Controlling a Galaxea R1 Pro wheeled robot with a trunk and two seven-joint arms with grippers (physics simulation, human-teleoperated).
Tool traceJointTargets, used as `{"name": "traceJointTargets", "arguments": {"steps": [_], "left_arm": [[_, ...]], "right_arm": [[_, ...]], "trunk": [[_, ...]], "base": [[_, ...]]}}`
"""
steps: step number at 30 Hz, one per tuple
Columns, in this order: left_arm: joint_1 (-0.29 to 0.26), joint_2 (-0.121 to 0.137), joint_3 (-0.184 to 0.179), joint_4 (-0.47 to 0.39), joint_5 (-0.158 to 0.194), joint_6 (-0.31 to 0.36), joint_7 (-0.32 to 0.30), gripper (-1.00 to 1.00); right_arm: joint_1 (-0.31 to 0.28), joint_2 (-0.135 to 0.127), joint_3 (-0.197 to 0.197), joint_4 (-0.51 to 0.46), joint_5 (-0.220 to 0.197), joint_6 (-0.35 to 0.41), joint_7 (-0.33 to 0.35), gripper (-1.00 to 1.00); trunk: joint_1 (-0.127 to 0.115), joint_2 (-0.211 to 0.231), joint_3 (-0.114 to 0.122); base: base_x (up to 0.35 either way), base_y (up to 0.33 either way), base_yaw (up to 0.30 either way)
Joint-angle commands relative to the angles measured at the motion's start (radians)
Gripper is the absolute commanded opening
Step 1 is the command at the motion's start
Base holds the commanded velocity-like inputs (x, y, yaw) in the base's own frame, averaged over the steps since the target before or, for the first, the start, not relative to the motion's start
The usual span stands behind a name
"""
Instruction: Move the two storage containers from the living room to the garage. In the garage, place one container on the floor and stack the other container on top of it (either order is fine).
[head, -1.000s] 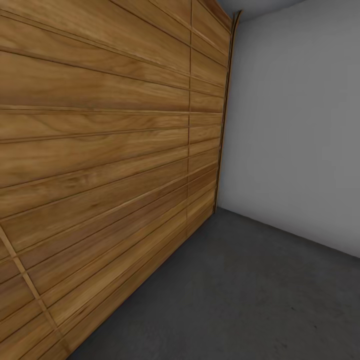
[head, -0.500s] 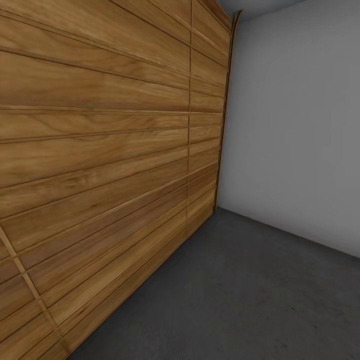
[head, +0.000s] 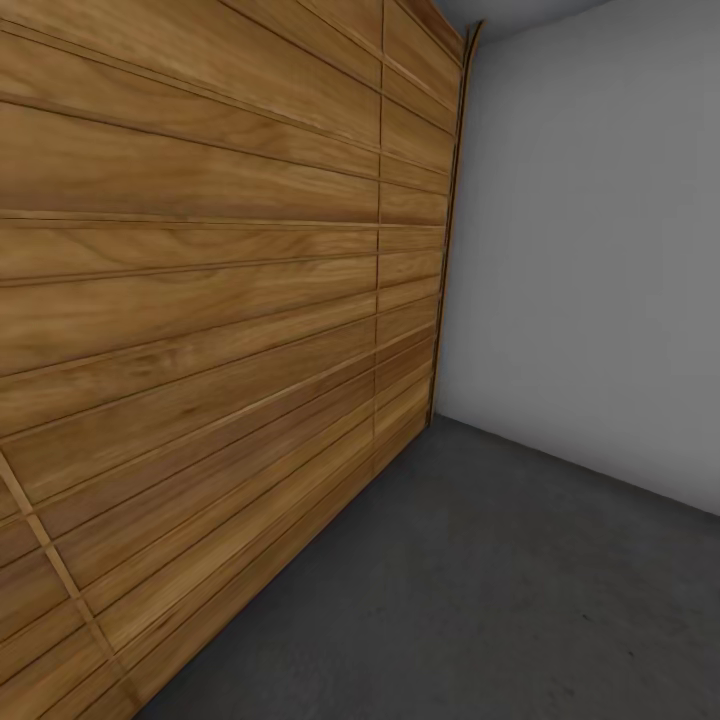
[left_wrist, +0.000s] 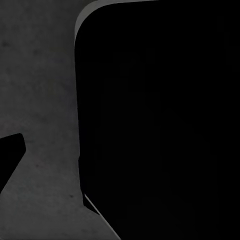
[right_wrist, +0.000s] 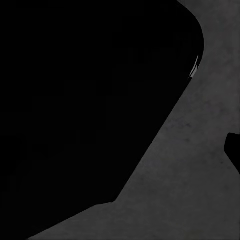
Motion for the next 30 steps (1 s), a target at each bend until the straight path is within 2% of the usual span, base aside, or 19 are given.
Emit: {"name": "traceJointTargets", "arguments": {"steps": [1,11,30], "left_arm": [[0.0,0.0,0.0,0.0,0.001,-0.001,0.0,1.0],[0.0,0.0,0.0,0.0,0.001,-0.001,0.0,1.0],[0.0,-0.001,-0.001,0.0,0.001,0.0,0.0,1.0]], "right_arm": [[0.0,0.0,0.004,0.0,-0.003,-0.001,0.0,1.0],[0.0,0.001,0.004,0.0,-0.004,-0.026,0.0,1.0],[0.0,0.0,0.004,0.001,-0.006,-0.026,0.0,1.0]], "trunk": [[0.0,0.0,-0.001],[0.0,0.0,-0.001],[0.0,0.0,-0.001]], "base": [[0.0,0.0,0.0],[0.0,0.0,-0.038],[0.0,0.0,-0.277]]}}
